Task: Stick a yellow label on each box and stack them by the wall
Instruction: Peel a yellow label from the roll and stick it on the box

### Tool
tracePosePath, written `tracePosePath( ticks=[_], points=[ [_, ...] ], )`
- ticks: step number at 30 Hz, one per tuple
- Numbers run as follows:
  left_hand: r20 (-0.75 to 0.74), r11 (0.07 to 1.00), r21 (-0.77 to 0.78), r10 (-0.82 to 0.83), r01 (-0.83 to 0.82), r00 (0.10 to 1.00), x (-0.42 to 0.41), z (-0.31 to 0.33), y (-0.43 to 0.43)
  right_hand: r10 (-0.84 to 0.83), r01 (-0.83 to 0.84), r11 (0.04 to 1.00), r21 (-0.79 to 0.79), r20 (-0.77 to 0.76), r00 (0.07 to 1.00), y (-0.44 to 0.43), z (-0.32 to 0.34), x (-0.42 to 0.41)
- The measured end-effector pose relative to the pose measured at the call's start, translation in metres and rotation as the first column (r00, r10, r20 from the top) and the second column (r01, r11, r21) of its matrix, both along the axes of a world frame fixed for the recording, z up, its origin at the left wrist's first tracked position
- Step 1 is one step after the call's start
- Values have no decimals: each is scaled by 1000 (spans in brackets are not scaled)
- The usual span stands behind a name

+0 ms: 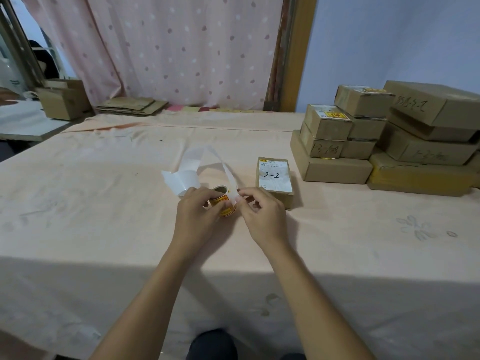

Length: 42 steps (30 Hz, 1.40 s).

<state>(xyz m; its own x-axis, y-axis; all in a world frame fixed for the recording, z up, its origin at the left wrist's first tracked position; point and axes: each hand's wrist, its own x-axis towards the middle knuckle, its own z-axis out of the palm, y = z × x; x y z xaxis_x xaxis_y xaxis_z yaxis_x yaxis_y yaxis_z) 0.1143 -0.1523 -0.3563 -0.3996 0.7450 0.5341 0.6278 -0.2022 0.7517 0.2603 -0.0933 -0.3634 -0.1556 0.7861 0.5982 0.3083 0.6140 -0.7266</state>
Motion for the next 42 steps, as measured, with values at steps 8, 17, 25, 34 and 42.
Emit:
tracePosePath(
  ticks=[8,17,25,34,42],
  points=[
    [11,989,45,141,-141,990,-1,1,-2,-120,108,990,-91,-137,983,5,-1,3],
    [21,963,-33,269,-268,963,-3,1,-1,-148,88,976,-197,-312,939,4,6,7],
    [-197,946,79,323,-313,926,3,2,-1,-25,-49,976,-213,-330,944,0,6,6],
    [-462,947,282,273,-152,844,17,-1,3,-45,-31,975,-219,-333,942,17,13,34],
    [-510,967,253,156,-26,846,59,2,33,-37,1,976,-217,-163,986,63,41,74]
  ],
)
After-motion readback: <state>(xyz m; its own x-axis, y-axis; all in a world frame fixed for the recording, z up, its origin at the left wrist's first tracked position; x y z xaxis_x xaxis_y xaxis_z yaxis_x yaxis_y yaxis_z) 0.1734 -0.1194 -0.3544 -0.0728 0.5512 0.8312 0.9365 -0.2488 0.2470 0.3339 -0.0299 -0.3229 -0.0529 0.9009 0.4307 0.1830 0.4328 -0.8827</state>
